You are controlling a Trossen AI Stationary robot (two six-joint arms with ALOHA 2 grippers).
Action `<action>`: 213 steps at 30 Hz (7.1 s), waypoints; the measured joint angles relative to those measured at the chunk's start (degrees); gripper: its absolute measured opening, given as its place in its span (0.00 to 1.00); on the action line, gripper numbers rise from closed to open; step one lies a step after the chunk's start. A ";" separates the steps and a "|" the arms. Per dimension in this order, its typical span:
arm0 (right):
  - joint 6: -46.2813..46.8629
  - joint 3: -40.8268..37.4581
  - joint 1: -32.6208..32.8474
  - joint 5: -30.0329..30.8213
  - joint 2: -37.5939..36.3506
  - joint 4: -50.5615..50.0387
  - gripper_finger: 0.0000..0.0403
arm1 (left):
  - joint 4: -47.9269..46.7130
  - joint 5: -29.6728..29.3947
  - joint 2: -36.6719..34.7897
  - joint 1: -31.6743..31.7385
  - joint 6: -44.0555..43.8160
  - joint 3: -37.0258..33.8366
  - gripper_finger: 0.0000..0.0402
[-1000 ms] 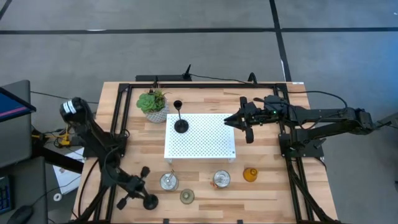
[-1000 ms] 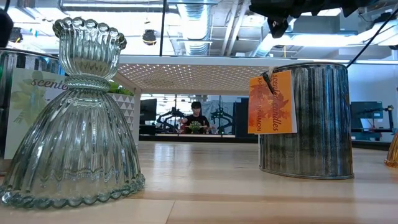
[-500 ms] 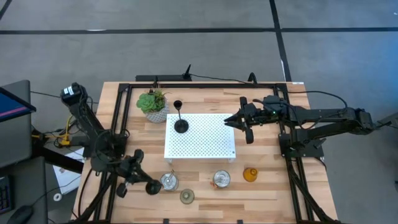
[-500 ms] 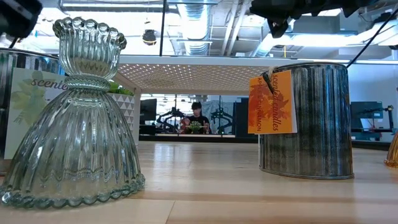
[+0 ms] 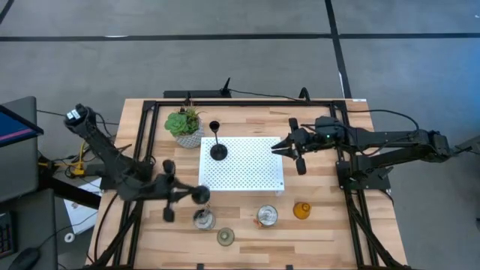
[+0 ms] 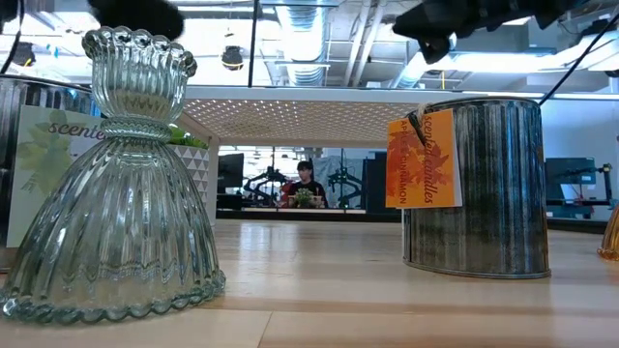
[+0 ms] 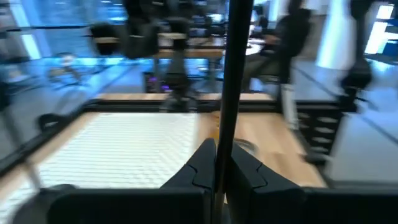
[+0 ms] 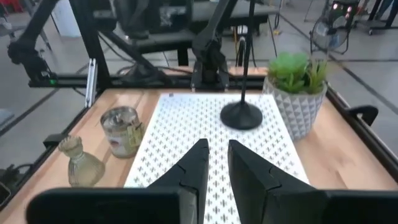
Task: Pick & Place candle stick holders
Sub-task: Align the black candle holder with the black candle holder on the shelf, then put the yellow glass candle holder on the shelf
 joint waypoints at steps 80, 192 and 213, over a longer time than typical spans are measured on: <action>-4.19 0.00 -2.56 -0.04 -0.39 -6.87 0.13 | -12.58 23.06 11.02 29.62 -7.76 9.26 0.03; -1.62 0.02 4.48 -0.04 -0.38 -8.99 0.13 | -27.95 51.69 4.87 16.76 -4.62 9.32 0.18; 1.87 0.02 17.02 8.33 -0.31 -8.34 0.06 | -27.60 40.81 5.38 -2.20 -2.74 7.95 0.01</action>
